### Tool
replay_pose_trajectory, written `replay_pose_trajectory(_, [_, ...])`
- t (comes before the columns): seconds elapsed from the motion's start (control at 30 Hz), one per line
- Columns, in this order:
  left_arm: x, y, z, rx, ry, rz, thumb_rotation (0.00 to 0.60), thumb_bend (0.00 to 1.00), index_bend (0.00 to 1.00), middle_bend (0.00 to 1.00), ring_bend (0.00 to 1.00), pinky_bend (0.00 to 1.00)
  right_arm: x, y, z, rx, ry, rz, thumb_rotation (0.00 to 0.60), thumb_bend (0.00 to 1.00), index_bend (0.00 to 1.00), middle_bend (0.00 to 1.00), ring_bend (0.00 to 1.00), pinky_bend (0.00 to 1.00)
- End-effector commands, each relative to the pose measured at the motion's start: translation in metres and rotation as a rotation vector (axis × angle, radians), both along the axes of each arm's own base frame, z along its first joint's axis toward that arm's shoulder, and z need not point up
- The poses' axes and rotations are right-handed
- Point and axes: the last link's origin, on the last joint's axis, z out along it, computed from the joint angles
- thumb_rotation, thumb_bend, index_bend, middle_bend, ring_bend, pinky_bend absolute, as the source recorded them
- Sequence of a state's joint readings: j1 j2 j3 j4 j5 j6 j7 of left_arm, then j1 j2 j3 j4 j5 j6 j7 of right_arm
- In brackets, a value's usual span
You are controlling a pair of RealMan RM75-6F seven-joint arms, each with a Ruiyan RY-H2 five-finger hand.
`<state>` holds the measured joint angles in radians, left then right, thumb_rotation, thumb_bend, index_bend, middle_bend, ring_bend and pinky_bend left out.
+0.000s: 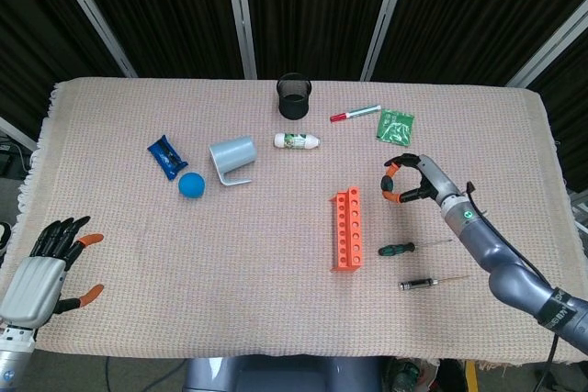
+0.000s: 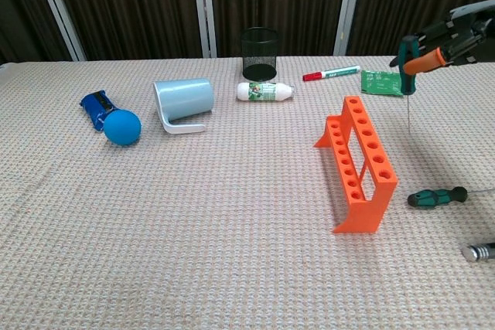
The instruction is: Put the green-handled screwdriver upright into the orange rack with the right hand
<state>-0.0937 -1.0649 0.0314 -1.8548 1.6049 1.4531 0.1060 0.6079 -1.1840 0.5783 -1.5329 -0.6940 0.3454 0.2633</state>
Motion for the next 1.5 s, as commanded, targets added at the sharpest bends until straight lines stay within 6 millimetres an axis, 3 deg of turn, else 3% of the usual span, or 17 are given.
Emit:
replay_pose_trajectory(0.03, [0.002, 0.0, -0.001, -0.01, -0.001, -0.005, 0.6, 0.18, 0.23, 0.04, 0.0, 0.0, 0.006, 0.008, 0.014, -0.011, -0.136, -0.009, 0.6, 0.25, 0.57, 0.24, 0.0, 0.0])
replay_pose_trajectory(0.5, [0.005, -0.001, -0.003, -0.032, -0.005, -0.011, 0.6, 0.18, 0.23, 0.04, 0.0, 0.0, 0.024, 0.018, 0.014, -0.025, -0.294, 0.027, 0.6, 0.25, 0.57, 0.24, 0.0, 0.0])
replay_pose_trajectory(1.2, [-0.001, -0.002, -0.003, -0.04, -0.003, 0.01, 0.6, 0.18, 0.22, 0.04, 0.0, 0.0, 0.034, 0.008, -0.006, -0.039, -0.318, 0.042, 0.6, 0.25, 0.58, 0.24, 0.0, 0.0])
replay_pose_trajectory(1.5, [-0.001, 0.0, -0.003, -0.039, -0.003, 0.01, 0.6, 0.18, 0.22, 0.04, 0.0, 0.0, 0.038, 0.013, -0.008, -0.017, -0.322, 0.05, 0.6, 0.25, 0.58, 0.24, 0.0, 0.0])
